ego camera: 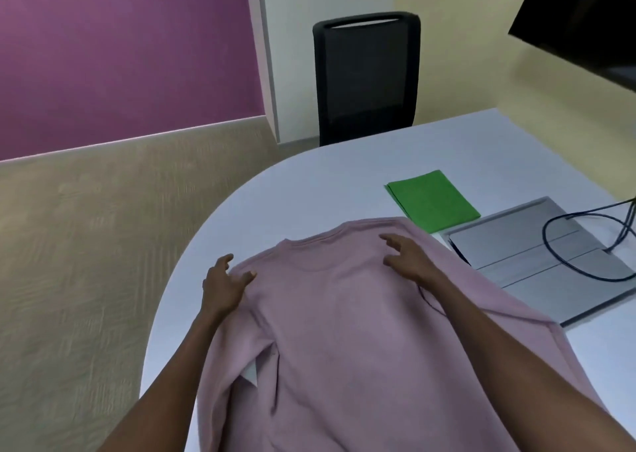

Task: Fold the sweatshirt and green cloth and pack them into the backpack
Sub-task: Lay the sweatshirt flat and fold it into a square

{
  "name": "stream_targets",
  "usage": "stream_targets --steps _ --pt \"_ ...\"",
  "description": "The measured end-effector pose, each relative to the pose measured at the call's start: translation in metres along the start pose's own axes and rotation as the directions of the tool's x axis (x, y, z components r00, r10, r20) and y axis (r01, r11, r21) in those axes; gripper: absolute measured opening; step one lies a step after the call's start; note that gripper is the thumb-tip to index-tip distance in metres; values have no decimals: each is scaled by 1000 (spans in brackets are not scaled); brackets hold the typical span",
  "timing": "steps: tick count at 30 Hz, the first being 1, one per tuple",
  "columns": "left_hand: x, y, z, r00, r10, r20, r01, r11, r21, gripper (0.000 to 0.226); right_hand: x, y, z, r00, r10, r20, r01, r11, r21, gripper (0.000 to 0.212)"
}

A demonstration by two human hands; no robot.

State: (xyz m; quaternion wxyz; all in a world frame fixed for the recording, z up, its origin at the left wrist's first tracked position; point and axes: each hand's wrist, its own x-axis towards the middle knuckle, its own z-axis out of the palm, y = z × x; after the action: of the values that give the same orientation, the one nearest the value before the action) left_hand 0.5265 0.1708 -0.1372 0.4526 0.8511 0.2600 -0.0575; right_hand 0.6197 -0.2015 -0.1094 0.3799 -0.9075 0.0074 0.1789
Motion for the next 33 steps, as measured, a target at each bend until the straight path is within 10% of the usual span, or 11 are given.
stream_targets --steps 22,28,33 --pt "-163 -96 20 999 -30 45 13 942 336 129 -229 57 143 982 -96 163 141 948 -286 39" --pt "-240 -119 28 938 -305 -165 307 952 -14 96 -309 67 165 981 -171 94 189 955 -227 39" --pt "-273 -130 24 917 -353 -185 370 927 66 25 -352 86 178 972 -134 193 194 921 -339 44"
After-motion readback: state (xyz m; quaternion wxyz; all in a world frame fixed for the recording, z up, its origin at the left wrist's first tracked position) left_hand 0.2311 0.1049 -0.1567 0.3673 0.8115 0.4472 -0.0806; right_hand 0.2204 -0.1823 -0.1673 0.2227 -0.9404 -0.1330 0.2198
